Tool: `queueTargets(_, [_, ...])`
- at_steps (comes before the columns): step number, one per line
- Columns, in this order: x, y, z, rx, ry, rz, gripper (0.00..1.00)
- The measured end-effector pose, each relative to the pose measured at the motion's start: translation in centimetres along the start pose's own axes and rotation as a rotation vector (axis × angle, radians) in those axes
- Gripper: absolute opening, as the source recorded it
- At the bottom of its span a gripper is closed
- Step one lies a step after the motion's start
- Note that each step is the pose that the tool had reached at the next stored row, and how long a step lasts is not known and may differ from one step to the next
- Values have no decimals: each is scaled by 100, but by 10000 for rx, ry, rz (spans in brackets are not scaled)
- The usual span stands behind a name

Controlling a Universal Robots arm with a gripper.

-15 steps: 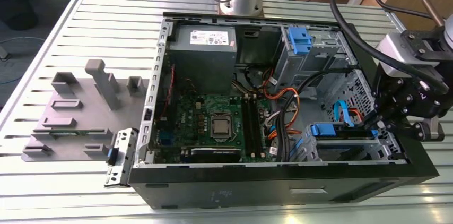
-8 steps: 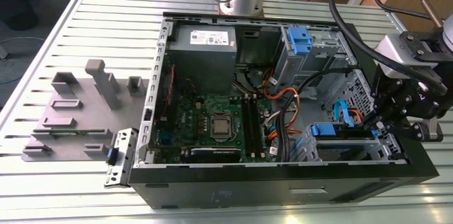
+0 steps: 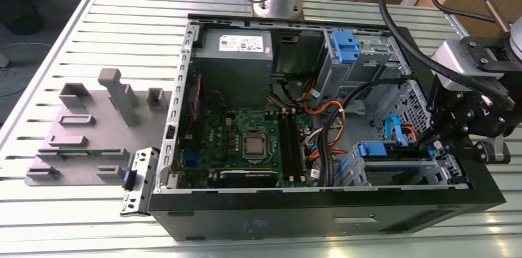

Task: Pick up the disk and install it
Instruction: 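Insert the second disk wire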

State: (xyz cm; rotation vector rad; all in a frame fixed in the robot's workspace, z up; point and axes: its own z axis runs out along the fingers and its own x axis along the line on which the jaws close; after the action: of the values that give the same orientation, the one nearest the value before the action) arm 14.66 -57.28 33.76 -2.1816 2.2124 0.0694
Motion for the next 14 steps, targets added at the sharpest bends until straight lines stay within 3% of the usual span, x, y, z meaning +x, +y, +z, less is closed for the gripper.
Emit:
queueTargets(1, [0, 0, 0, 0, 0, 0, 18])
queueTargets(2, [0, 0, 0, 0, 1, 0, 24])
queueTargets(14, [2, 11, 30, 1, 6, 0, 24])
